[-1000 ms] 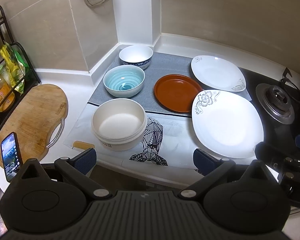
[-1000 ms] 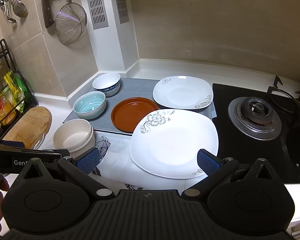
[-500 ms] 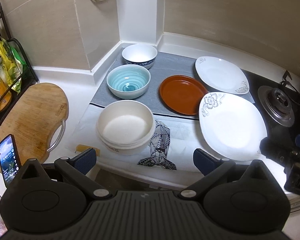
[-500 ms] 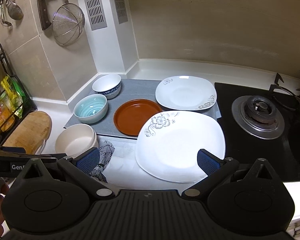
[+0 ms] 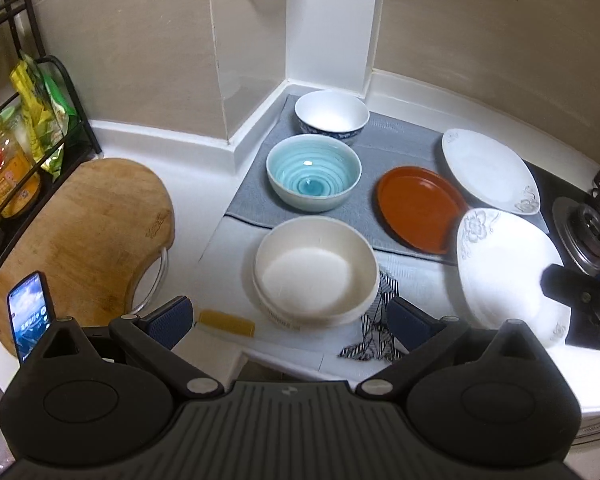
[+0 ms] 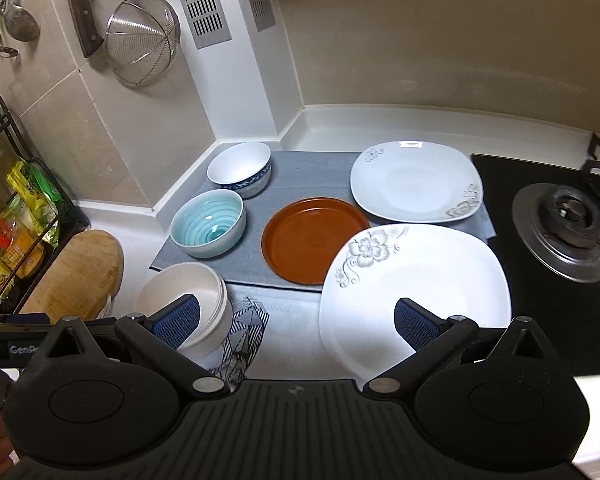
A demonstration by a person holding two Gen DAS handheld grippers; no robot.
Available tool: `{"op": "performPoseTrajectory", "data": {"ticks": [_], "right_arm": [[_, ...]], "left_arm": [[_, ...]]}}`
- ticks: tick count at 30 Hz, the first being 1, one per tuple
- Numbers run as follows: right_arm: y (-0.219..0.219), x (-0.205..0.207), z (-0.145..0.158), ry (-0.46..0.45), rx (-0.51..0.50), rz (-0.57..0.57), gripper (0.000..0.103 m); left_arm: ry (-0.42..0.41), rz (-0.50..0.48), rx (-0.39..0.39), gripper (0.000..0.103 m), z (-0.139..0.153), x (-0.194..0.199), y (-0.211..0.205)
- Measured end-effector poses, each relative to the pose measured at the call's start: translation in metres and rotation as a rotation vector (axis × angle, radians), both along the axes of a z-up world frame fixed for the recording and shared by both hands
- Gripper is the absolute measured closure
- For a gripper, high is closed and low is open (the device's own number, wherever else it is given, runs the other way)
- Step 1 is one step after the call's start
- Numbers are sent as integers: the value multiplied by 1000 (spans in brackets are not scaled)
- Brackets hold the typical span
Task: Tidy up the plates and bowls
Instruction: 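Move the left tool to the brown plate rim while the right tool reaches its opposite rim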
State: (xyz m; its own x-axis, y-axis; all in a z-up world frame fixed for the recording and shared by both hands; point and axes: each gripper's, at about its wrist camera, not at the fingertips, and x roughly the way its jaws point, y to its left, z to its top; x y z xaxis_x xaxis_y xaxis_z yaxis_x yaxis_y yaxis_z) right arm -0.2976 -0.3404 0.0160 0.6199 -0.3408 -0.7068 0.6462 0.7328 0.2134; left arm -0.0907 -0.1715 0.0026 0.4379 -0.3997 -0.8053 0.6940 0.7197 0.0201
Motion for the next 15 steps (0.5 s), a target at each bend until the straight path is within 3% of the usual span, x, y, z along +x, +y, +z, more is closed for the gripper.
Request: {"op": "performPoseTrajectory", "data": {"ticks": [5,9,15], "right_arm": [[-50,31,-7,7,35,86,0],[-107,64,-16,9,90,192,0],[-191,123,-36,10,147,323,0]], "left_arm": [[7,33,-27,0,4,12,-33],[125,59,-43,0,-5,20,-80],[282,110,45,0,-45,26,-149]]}}
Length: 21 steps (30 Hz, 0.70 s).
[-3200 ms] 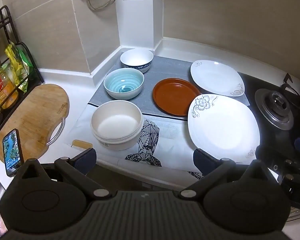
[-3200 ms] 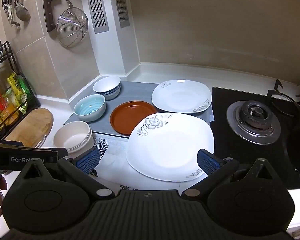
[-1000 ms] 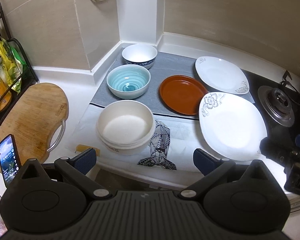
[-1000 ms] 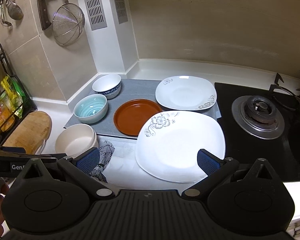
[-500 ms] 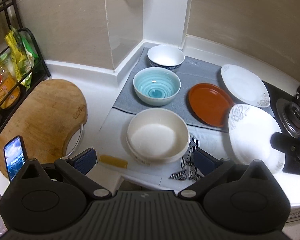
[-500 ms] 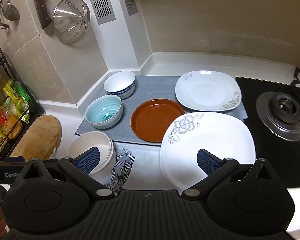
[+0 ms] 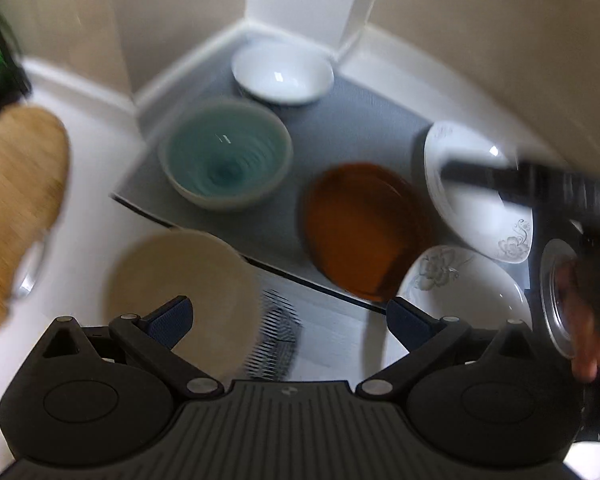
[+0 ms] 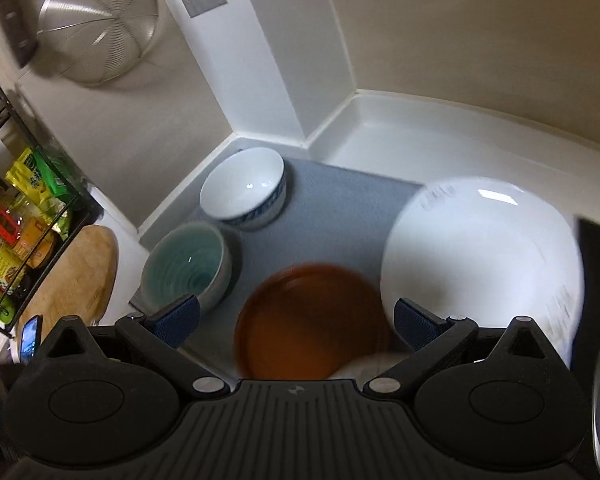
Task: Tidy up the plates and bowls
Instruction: 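Move the left tool to the brown plate rim while the right tool reaches its opposite rim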
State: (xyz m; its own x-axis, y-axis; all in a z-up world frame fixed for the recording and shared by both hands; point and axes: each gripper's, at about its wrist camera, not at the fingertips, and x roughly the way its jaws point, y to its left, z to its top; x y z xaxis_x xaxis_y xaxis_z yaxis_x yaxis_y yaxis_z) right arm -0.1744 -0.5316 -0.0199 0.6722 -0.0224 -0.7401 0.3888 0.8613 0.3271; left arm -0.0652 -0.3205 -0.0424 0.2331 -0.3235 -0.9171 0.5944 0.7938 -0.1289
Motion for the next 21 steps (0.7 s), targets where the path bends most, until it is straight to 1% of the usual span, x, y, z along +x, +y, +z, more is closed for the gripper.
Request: {"op": "performPoseTrajectory", "data": {"ticks": [3,6,10,12,17,21], "right_arm": [[-27,33,-7,-5,41,100,0],[-38,64,-18,36,15,223,0],[-38,95,-39,105,-27,371,2],[-37,105,-49,135,-37,412,5],[-40,123,-69,197,-27,478,13],[-38,130,-78,221,-60,541,15]], "left_arm": [[39,15,9,0,-14,-2,-20],[53,47,-4,0,-26,0,-34],[63,119,-37,0,-37,7,-45],[67,143,-42,0,-40,13,-53],[103,177,-19,0,-53,24,-65],[117,189,-6,1,-64,32,-73]]}}
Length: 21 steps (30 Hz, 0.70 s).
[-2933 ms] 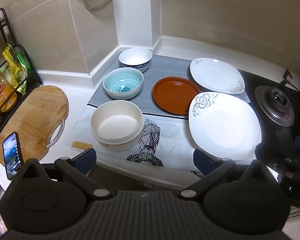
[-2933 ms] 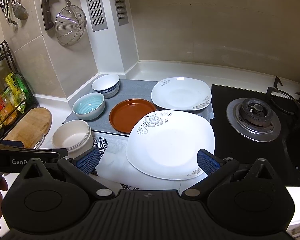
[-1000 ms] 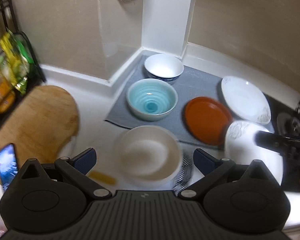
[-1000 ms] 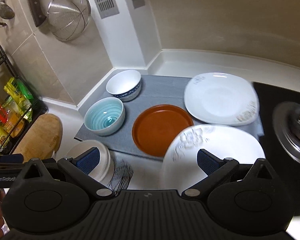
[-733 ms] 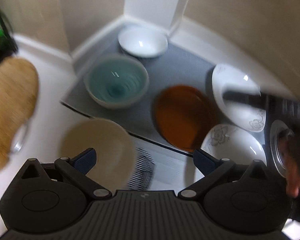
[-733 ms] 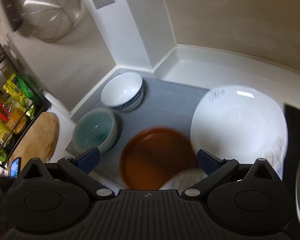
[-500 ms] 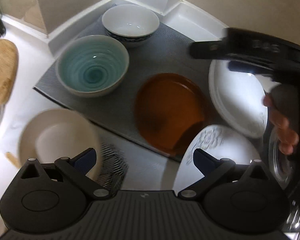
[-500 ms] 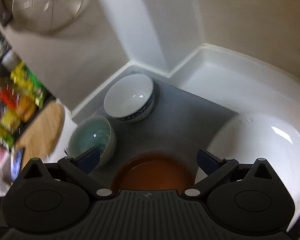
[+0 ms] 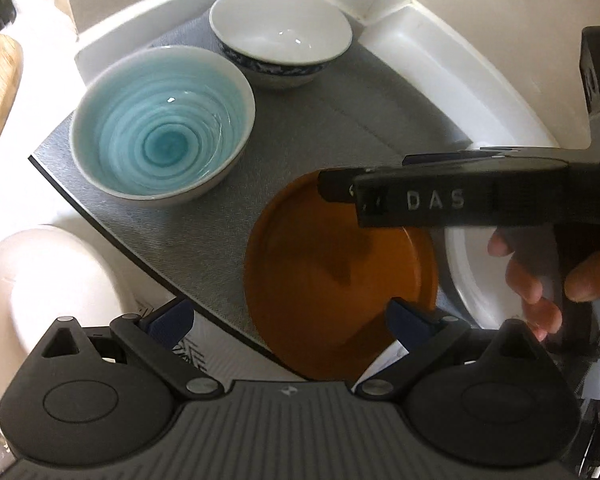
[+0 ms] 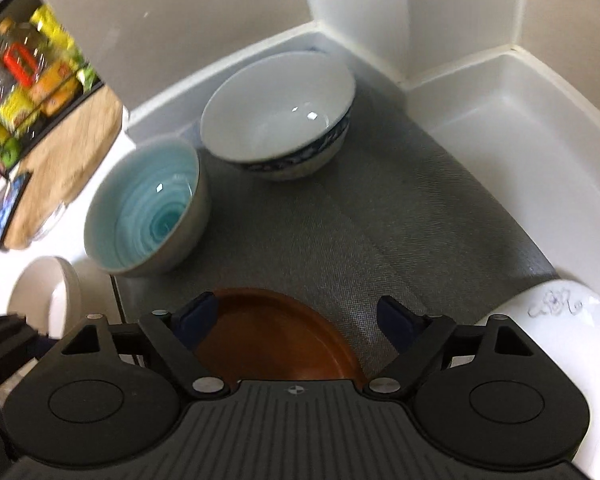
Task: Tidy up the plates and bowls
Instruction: 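Move the left tool to the brown plate rim while the right tool reaches its opposite rim, then close the left tool on the brown plate rim while the right tool grips it too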
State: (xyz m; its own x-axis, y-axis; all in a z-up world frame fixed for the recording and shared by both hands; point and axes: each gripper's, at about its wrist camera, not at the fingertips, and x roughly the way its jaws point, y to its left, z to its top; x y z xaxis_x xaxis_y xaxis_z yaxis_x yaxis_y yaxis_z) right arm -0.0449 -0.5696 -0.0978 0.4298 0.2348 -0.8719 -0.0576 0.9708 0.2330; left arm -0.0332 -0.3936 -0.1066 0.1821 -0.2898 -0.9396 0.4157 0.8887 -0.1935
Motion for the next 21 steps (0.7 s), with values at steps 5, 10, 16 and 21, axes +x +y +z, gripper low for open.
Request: {"op": "performPoseTrajectory", "data": {"ticks": [5,10,16,21], "right_arm": [[2,5,-10,24,-39,49,19],[7,2,-15,8,-111,106,32],[6,-3,-12,-45,-160,126,73],[3,-7,-8,-89,-198,106,75]], "left_arm": [[28,23,17,14,-12,7,-7],[-6,13,31,38,-11,7,-18],[-21,30,61,62,-9,9,-30],[-42,65,71,85,-2,11,-31]]}}
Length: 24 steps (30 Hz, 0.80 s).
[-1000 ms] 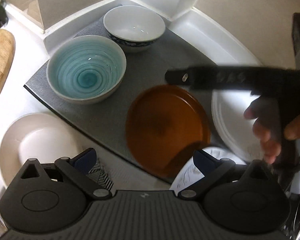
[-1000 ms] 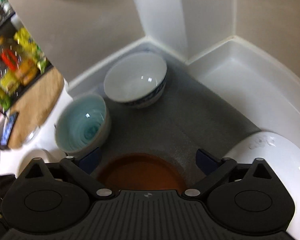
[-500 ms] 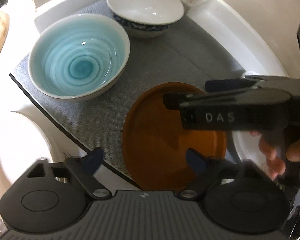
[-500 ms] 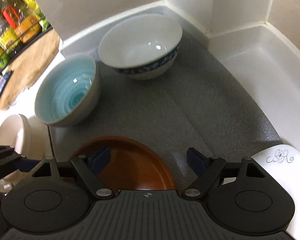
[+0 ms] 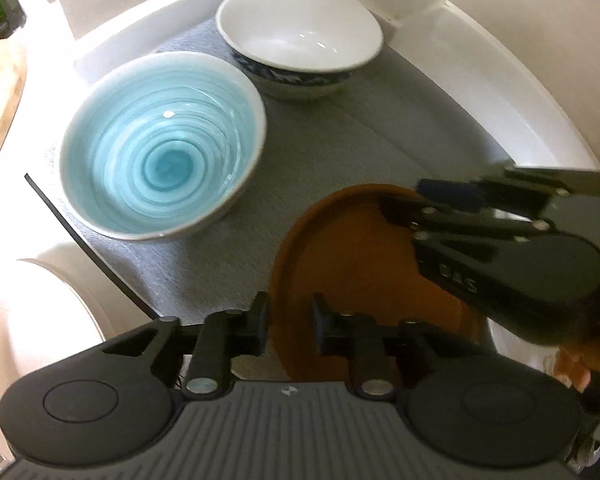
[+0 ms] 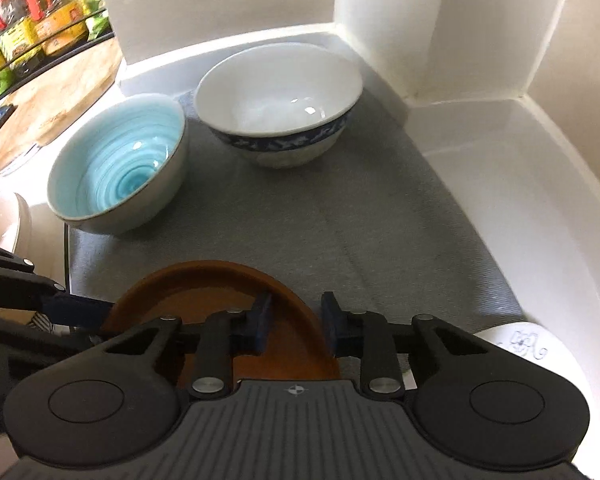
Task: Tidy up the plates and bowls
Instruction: 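Close the left tool on the brown plate rim while the right tool grips it too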
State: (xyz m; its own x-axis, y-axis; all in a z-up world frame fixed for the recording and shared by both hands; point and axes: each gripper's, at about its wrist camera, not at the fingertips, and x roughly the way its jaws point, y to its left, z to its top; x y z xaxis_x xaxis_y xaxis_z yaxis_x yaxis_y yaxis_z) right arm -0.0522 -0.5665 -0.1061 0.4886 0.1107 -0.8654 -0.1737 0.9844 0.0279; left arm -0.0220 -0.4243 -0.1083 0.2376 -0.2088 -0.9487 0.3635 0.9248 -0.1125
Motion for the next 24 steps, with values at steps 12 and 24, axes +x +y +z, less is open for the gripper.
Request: {"op": "performPoseTrajectory", "data": {"ticks": [12,24], "right_arm": [[-5,-8,35,-131,31,-67,79],[3,-37,85,-238,-11,-128,79]], "left_arm": [[-120,30,-42,89,44,2,11],[-198,-29,-157,89,91,-16,38]]}}
